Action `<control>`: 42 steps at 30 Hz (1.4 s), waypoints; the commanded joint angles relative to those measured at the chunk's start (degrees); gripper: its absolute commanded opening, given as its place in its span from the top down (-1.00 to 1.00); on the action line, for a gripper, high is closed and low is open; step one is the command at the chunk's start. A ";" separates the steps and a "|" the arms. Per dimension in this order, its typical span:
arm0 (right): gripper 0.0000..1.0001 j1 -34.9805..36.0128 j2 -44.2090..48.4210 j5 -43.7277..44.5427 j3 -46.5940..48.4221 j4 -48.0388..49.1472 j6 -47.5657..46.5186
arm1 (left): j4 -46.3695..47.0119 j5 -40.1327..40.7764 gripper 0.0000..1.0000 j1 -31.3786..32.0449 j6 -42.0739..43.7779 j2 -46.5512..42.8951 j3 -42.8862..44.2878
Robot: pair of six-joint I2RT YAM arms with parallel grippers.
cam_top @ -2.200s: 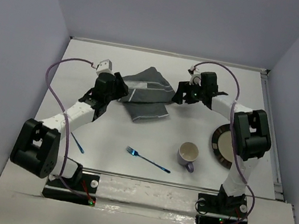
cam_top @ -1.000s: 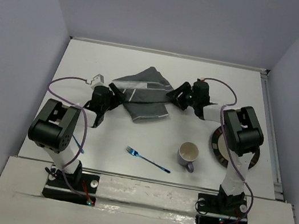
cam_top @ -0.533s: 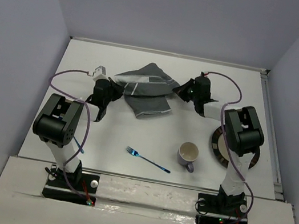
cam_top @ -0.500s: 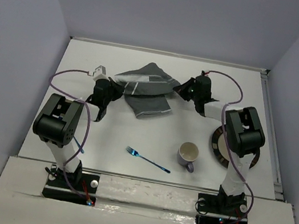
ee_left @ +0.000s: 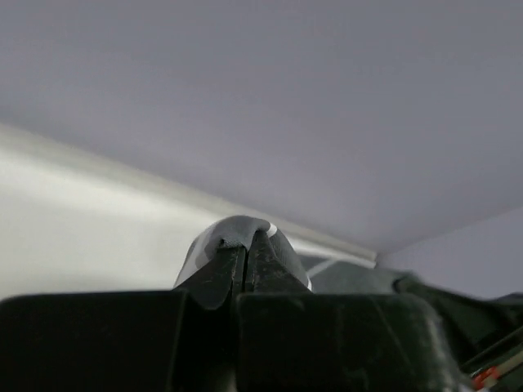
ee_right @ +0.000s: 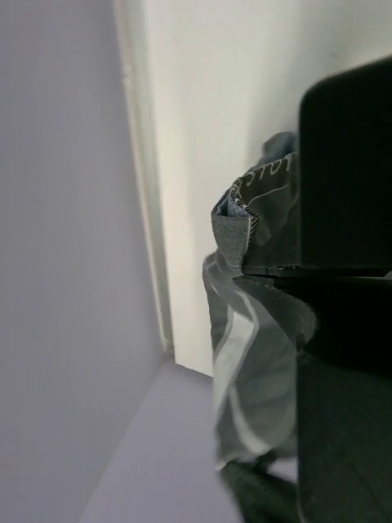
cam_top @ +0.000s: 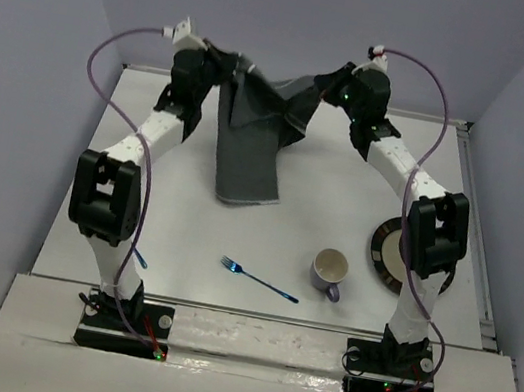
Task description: Set the dinner table for one person
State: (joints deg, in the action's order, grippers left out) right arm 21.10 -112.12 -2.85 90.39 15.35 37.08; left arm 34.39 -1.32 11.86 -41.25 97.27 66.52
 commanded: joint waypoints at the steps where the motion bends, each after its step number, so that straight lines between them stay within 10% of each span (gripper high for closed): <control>1: 1.00 0.43 -2.84 2.59 23.39 -5.24 -9.91 | -15.01 -3.59 1.00 -0.43 8.72 7.73 36.67; 3: 1.00 0.43 -3.72 4.52 31.82 -7.44 -13.15 | -28.20 -4.74 1.00 0.35 14.15 16.34 71.29; 6: 1.00 0.43 -2.59 3.29 35.29 -7.62 -18.42 | -45.87 -3.25 1.00 1.94 19.97 30.04 100.02; 13: 1.00 0.43 12.69 5.39 2.56 3.01 -18.98 | -56.52 -0.10 0.03 6.25 30.61 23.22 90.45; 16: 1.00 0.43 16.91 9.08 -17.45 6.87 -17.75 | -67.68 6.57 -0.65 10.63 32.55 30.05 104.01; 25: 1.00 -1.33 19.48 10.85 -38.26 10.92 -17.30 | -72.19 17.06 -0.87 13.37 34.13 21.21 104.69; 35: 1.00 -3.00 22.90 11.55 -42.14 10.22 -16.60 | -71.93 22.48 -0.72 15.29 29.58 9.09 73.97; 42: 1.00 -7.11 26.15 10.77 -43.71 6.80 -15.92 | -25.25 22.86 -0.58 12.23 21.94 -18.41 21.24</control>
State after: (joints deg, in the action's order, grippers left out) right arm 17.69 -89.19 7.64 48.31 21.26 20.38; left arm -16.97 20.16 26.46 -13.50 90.13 104.86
